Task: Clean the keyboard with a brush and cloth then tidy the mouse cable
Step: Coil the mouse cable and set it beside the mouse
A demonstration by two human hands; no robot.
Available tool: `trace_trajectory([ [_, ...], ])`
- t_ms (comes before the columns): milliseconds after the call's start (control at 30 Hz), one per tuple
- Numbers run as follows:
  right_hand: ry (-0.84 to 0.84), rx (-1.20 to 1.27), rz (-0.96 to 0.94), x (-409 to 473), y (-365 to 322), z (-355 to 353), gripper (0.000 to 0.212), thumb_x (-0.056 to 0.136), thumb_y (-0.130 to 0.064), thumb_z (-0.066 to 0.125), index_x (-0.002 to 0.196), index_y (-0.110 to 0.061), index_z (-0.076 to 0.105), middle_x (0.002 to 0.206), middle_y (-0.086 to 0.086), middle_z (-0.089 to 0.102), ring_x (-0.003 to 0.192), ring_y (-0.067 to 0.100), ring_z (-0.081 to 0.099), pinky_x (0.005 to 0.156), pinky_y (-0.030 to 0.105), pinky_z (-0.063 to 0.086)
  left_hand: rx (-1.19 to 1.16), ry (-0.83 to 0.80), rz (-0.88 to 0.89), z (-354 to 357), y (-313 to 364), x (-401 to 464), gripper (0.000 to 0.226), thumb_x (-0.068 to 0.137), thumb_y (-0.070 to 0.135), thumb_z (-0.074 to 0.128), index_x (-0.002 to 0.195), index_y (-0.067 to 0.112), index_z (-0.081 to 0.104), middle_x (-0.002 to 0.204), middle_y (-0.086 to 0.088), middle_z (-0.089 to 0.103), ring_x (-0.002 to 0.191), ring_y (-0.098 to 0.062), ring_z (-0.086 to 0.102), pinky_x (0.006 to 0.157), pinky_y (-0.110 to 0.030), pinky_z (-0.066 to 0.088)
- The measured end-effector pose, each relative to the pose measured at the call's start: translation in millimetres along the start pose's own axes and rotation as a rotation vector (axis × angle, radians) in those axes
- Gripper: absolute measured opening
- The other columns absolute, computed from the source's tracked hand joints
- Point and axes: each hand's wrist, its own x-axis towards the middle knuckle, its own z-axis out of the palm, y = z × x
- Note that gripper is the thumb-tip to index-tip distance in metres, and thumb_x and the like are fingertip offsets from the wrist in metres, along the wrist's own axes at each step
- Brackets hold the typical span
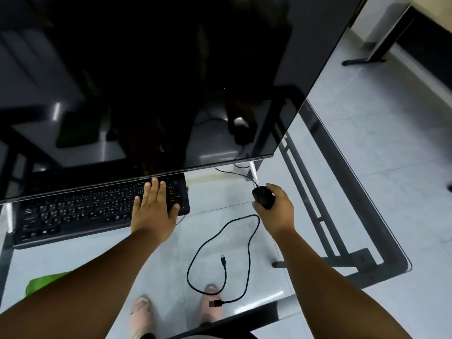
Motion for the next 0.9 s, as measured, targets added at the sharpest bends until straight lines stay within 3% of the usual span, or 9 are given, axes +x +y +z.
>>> trace_trajectory([
  [133, 0.009, 0.046, -0.003, 24.5, -27.1, 13.0, 0.058, 0.076, -0.027, 0.079, 0.127, -0.019, 0.054, 0.123, -0.001, 0.058, 0.109, 0.018, 0.056, 0.092, 0.024, 0.043, 0.016, -0.017, -0.017, -6.0, -8.6, 6.5, 0.075, 0.096, 0.05, 0.033, 0.154, 0.015, 0.0, 0.162, -0.002, -0.005, 0.148, -0.018, -0.012, 0.12, -0.041, -0.001],
  [367, -0.004, -0.048, 0.022, 46.0, -46.7, 41.4, 0.052, 0.071, -0.039, 0.081, 0.111, -0.018, 0.056, 0.11, 0.0, 0.057, 0.097, 0.021, 0.057, 0.084, 0.035, 0.052, 0.023, -0.049, -0.007, -11.1, -16.8, 12.3, 0.08, 0.095, 0.054, 0.035, 0.154, 0.015, -0.002, 0.162, -0.001, -0.006, 0.148, -0.017, -0.013, 0.121, -0.041, 0.001],
  [900, 0.084, -0.08, 0.077, 58.3, -64.0, 75.3, 0.059, 0.066, -0.038, 0.085, 0.11, -0.016, 0.052, 0.115, 0.003, 0.051, 0.1, 0.026, 0.058, 0.089, 0.042, 0.054, -0.007, -0.021, -0.009, -2.2, -22.6, 7.2, 0.078, 0.095, 0.056, 0.031, 0.153, 0.018, -0.003, 0.162, 0.001, -0.009, 0.148, -0.016, -0.012, 0.121, -0.039, 0.002],
])
